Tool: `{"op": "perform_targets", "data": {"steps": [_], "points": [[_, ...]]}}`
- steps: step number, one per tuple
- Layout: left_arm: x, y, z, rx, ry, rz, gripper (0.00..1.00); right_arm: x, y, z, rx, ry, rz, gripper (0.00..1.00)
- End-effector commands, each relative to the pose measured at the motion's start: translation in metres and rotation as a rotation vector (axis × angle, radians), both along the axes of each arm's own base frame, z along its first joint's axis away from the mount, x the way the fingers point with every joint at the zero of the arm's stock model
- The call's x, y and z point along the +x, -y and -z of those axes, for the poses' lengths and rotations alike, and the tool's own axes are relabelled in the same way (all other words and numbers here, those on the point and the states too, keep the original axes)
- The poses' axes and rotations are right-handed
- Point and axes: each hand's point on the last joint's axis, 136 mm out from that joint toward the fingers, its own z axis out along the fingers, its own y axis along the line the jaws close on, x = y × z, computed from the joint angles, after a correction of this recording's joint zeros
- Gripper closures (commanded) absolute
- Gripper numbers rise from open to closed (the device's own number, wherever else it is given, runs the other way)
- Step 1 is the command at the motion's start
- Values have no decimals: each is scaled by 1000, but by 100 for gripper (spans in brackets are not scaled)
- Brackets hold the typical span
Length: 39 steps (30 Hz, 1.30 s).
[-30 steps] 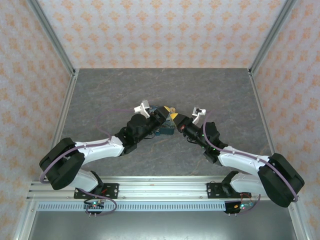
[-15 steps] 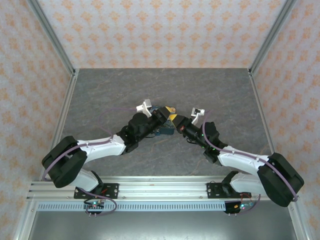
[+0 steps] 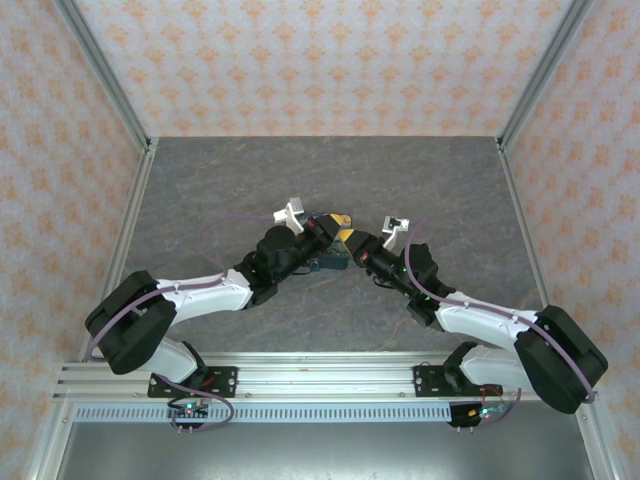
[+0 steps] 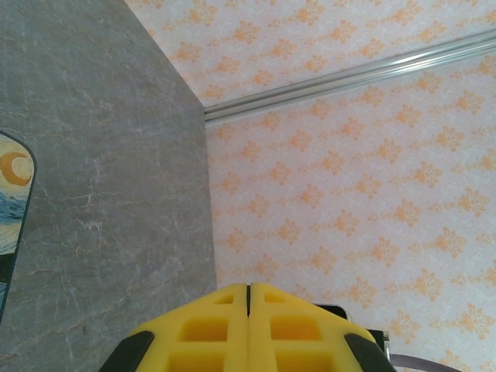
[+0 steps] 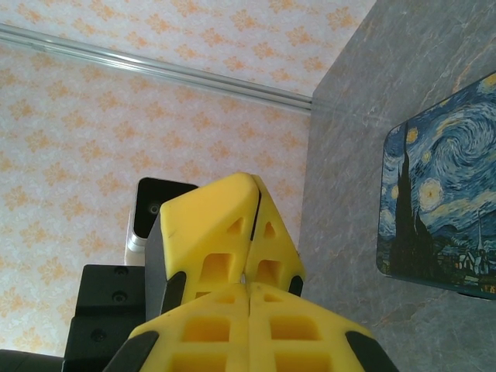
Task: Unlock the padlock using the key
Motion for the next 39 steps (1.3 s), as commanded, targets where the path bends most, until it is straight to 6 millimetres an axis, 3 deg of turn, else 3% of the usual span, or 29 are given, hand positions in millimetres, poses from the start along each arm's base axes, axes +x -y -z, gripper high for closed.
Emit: {"op": "perform_targets", "data": {"steps": [1, 4, 9, 25, 30, 39], "points": [[3, -6, 3, -11, -9, -45, 100, 5, 2, -19, 43, 48, 22, 95], [3, -10, 4, -13, -12, -64, 100, 6, 3, -18, 46, 44, 27, 86], [3, -15, 5, -10, -14, -83, 100, 5, 4, -16, 47, 38, 33, 84], [4, -15, 3, -14, -11, -89, 100, 10, -3, 5, 29, -14, 20, 85], [3, -16, 4, -10, -12, -91, 100, 11, -5, 3, 34, -12, 16, 100], [4, -16, 6, 0, -13, -90, 100, 11, -3, 2, 34, -6, 22, 100]]}}
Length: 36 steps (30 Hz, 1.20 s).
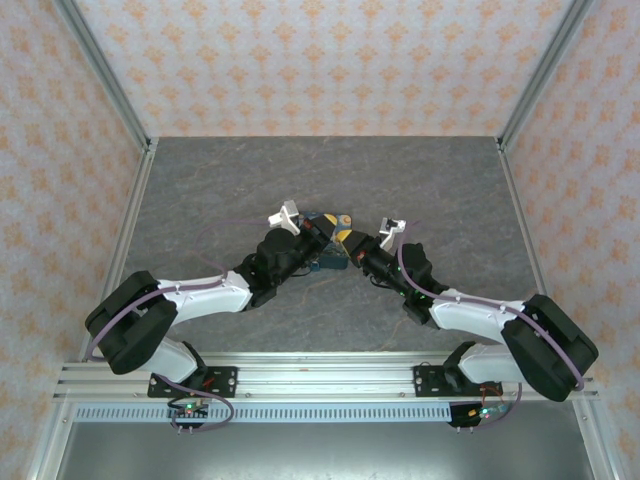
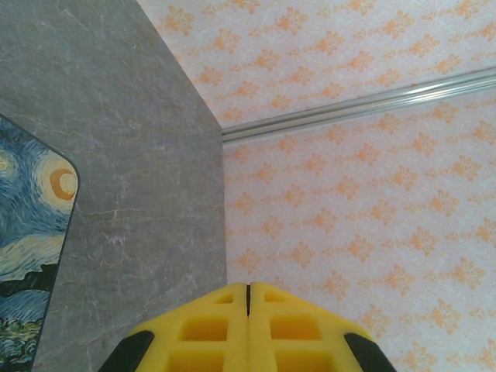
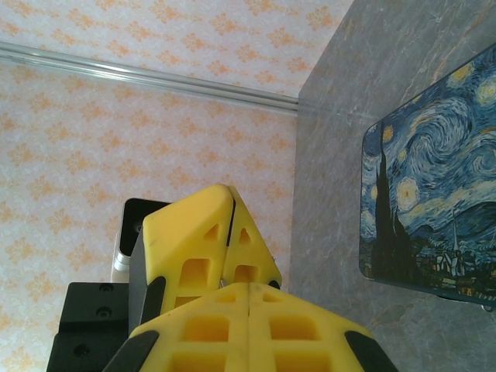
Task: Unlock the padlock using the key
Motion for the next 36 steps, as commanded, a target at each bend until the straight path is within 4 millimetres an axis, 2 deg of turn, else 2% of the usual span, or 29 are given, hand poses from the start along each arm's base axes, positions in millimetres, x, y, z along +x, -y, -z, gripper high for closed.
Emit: {"op": "perform_targets", "data": {"steps": [1, 3, 7, 10, 36], "points": [[-1, -4, -5, -5, 16, -19, 100, 2, 1, -15, 30, 43, 5, 100], [-1, -6, -5, -6, 14, -25, 100, 2, 2, -14, 30, 43, 10, 99], [-1, -5, -6, -9, 16, -23, 100, 3, 3, -11, 26, 35, 19, 82], [-1, -5, -5, -11, 15, -23, 100, 4, 2, -11, 29, 36, 18, 74], [0, -4, -1, 3, 8, -24, 100, -1, -13, -21, 48, 60, -38, 77]]}}
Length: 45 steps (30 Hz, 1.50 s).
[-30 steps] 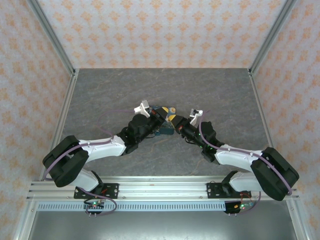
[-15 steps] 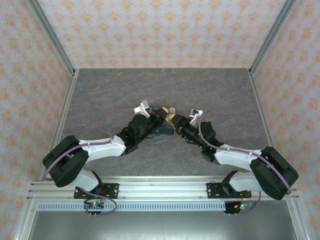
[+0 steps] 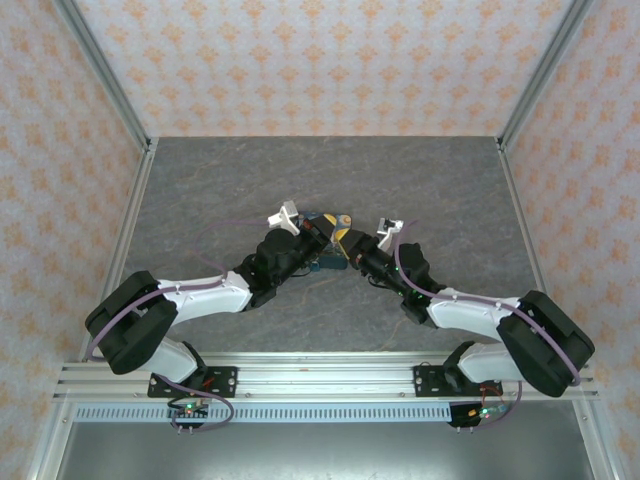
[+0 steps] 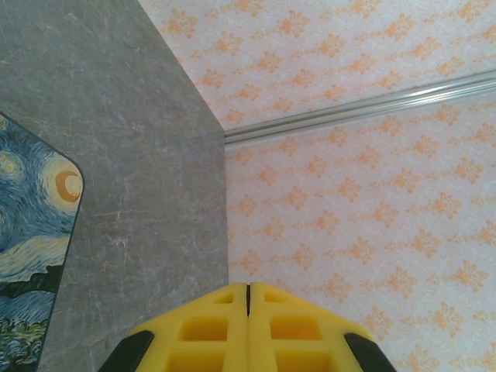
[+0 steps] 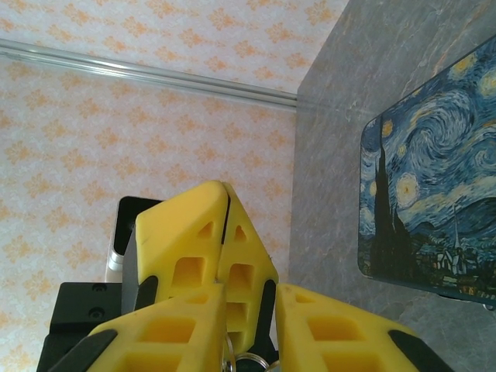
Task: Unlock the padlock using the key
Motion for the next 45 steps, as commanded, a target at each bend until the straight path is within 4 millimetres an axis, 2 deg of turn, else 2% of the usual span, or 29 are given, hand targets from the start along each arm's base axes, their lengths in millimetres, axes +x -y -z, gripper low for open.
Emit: {"op": "perform_targets", "data": {"steps": [1, 14, 29, 36, 39, 42, 45], "points": [[0, -3, -3, 0, 10, -17, 100, -2, -8, -24, 46, 65, -28, 77], [-1, -4, 0, 10, 7, -19, 100, -6, -5, -33, 57, 86, -19, 71], [0, -4, -3, 10, 11, -20, 100, -5, -13, -27, 43, 70, -42, 79], [-1, -4, -2, 10, 10, -21, 100, -4, -18, -26, 47, 67, -51, 79], [-1, -4, -1, 12, 9, -22, 100, -3, -20, -26, 50, 68, -57, 85], [0, -5, -1, 13, 8, -25, 100, -3, -20, -27, 54, 71, -58, 100], [0, -4, 0, 12, 7, -25, 100, -4, -19, -28, 60, 74, -58, 100]]}}
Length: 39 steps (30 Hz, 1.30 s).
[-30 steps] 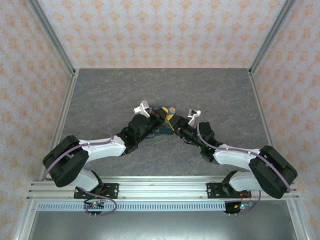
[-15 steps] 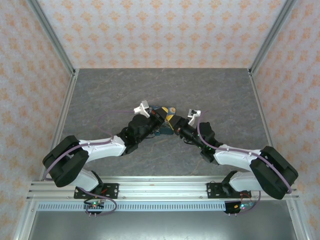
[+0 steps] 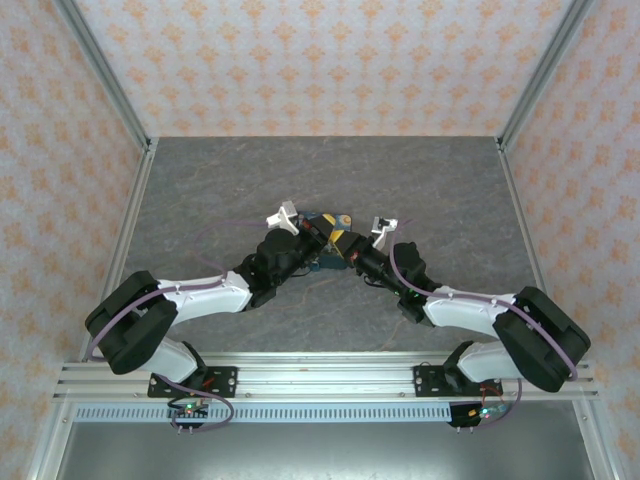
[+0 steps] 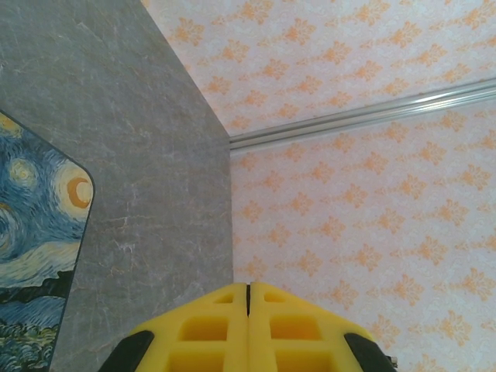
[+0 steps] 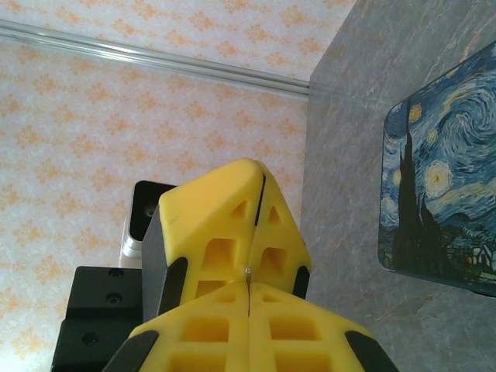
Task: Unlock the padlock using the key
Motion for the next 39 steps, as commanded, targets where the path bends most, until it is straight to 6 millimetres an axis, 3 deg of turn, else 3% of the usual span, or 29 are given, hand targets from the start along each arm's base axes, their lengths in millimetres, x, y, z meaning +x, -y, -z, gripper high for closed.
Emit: {"op": "perform_targets", "data": {"steps": [1, 9, 14, 18, 26, 39], "points": [[-2, -1, -3, 1, 12, -6, 100, -1, -6, -22, 49, 55, -21, 100], [-3, -1, -5, 24, 15, 3, 100, -3, 0, -18, 37, 51, -3, 100], [-5, -3, -11, 67, 26, 22, 61, -4, 10, -17, 27, 47, 1, 100], [-4, -1, -16, 116, 26, 95, 44, -6, 19, -19, 8, 48, -18, 100], [-9, 16, -26, 204, 61, 335, 43, -11, 35, -21, 16, 43, -98, 100], [-24, 42, -29, 271, 86, 563, 49, -23, 24, -27, -42, 96, -266, 100]]}}
